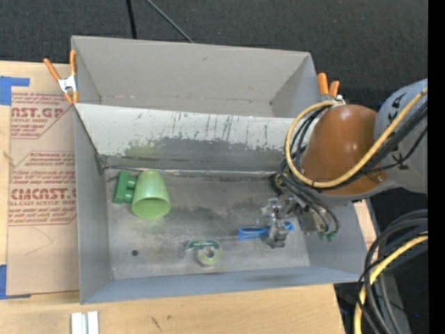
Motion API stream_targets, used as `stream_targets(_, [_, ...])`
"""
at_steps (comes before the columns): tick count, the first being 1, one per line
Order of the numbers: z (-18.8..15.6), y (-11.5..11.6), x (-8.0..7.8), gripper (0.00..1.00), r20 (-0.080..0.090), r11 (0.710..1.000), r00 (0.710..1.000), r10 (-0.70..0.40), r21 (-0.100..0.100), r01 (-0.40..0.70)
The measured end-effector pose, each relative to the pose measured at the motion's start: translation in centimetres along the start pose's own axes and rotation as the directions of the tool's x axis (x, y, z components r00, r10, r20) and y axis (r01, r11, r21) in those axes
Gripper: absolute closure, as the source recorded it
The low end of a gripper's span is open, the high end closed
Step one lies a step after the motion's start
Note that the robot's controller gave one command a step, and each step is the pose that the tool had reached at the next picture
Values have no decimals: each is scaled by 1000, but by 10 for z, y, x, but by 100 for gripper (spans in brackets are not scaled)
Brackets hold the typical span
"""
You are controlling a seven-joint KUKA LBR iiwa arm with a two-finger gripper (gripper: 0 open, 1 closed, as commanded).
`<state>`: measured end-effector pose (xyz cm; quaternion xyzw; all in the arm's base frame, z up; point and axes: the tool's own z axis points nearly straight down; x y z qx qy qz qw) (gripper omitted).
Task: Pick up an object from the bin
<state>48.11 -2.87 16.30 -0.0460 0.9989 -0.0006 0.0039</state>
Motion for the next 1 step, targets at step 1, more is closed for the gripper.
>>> stream_targets(1, [-48,3,-13,100,-1,1000,1000,-15,-1,15])
